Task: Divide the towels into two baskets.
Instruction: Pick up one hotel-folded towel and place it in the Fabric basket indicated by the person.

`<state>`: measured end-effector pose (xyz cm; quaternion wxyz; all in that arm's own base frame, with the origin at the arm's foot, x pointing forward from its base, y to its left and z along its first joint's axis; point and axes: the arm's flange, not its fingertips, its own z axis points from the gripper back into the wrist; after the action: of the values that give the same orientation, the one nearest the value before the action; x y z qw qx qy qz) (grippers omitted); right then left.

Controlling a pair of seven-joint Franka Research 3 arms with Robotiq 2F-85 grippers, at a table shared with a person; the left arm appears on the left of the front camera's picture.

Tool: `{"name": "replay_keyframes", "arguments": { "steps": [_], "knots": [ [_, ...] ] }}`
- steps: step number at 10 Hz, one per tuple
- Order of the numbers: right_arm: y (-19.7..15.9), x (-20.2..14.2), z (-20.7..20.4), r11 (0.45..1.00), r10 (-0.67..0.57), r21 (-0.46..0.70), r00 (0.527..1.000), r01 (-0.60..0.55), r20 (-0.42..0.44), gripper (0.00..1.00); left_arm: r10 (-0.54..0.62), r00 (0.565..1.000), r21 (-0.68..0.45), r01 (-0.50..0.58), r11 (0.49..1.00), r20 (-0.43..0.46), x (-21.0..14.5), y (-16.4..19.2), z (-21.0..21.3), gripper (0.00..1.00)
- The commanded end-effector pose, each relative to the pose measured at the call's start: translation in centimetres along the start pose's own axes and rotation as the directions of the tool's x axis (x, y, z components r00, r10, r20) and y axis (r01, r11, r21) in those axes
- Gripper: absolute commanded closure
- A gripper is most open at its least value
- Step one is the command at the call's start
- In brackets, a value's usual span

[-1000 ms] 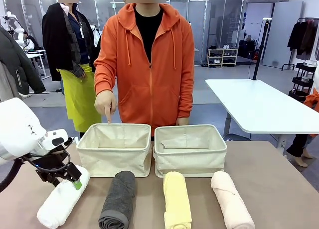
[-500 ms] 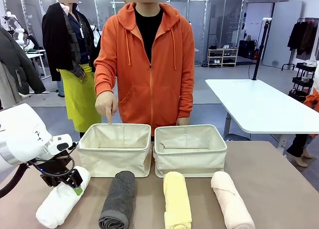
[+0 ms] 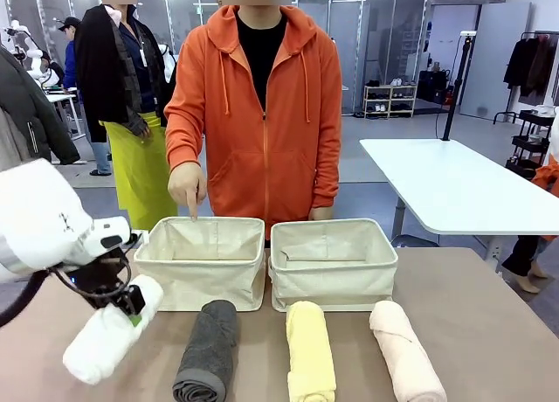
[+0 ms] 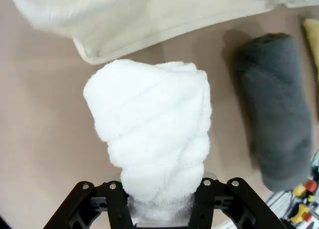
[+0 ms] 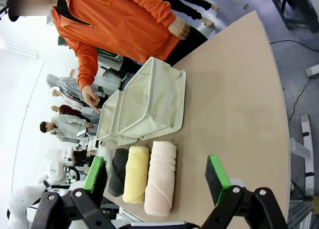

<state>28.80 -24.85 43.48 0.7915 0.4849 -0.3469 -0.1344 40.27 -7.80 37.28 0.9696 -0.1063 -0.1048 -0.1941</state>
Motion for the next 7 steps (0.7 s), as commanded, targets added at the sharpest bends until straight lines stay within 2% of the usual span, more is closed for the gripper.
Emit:
{"name": "replay_keyframes", "arguments": {
  "steps": [1,3,5,6,7],
  "knots": [
    [0.2,0.0,0.1,1.0,0.005,0.012,1.0,-0.005,0.005,0.0,-0.238,0.97,0.047,0.236,0.971,0.048,-5.4,-4.5,7.3,0.72],
    [0.2,0.0,0.1,1.0,0.005,0.012,1.0,-0.005,0.005,0.0,-0.453,0.89,0.037,0.451,0.892,0.056,-4.1,-6.2,10.8,0.72],
    [0.2,0.0,0.1,1.0,0.005,0.012,1.0,-0.005,0.005,0.0,-0.655,0.754,-0.046,0.657,0.752,0.058,-3.7,-7.6,11.6,0.72],
    [0.2,0.0,0.1,1.0,0.005,0.012,1.0,-0.005,0.005,0.0,-0.74,0.666,-0.042,0.746,0.665,0.093,-3.5,-8.6,11.6,0.72],
    [0.2,0.0,0.1,1.0,0.005,0.012,1.0,-0.005,0.005,0.0,-0.793,0.601,0.005,0.797,0.604,0.096,-3.7,-9.2,11.3,0.72]
  ]
}}
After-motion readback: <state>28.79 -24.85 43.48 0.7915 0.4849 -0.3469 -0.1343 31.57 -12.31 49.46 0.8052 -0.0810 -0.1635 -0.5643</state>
